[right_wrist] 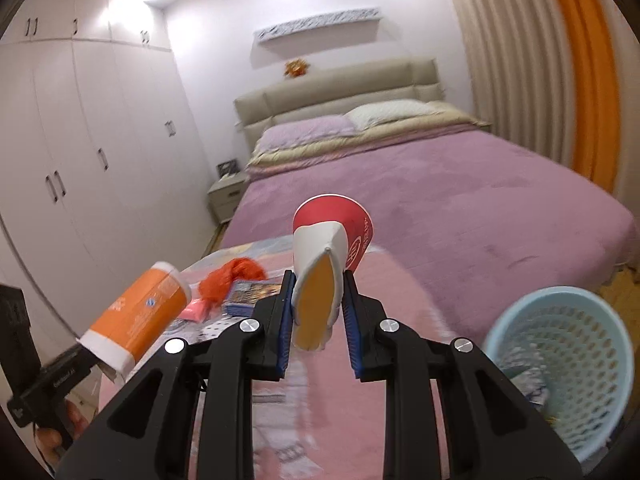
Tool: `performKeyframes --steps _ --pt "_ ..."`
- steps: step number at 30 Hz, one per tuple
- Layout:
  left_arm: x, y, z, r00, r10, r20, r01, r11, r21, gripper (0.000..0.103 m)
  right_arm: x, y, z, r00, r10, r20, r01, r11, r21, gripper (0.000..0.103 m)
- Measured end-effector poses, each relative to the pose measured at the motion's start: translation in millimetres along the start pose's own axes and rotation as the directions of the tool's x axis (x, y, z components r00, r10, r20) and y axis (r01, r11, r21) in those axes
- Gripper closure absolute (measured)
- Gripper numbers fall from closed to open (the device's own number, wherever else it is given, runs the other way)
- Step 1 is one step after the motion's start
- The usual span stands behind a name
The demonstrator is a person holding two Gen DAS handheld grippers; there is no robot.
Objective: Collect trash
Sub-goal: 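Carry both cups to the basket and release them inside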
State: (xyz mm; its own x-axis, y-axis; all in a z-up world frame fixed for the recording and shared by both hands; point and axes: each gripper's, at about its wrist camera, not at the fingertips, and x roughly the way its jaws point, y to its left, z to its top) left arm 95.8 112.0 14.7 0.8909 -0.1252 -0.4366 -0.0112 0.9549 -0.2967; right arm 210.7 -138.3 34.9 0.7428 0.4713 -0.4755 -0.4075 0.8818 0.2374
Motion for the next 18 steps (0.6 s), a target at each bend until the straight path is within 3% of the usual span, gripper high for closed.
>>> performKeyframes --steps 9,18 --pt "46 -113 12 0.982 -0.18 -0.054 0.186 0.973 0.138 0.095 -57 -81 -5 0.985 -0.171 0.024 0.167 0.98 0.11 0.083" --pt "123 -188 -8 0.93 -0.282 -0.237 0.322 0.935 0.15 0.095 -67 -168 -26 0.955 -0.285 -0.079 0.296 0.915 0.275 0.083"
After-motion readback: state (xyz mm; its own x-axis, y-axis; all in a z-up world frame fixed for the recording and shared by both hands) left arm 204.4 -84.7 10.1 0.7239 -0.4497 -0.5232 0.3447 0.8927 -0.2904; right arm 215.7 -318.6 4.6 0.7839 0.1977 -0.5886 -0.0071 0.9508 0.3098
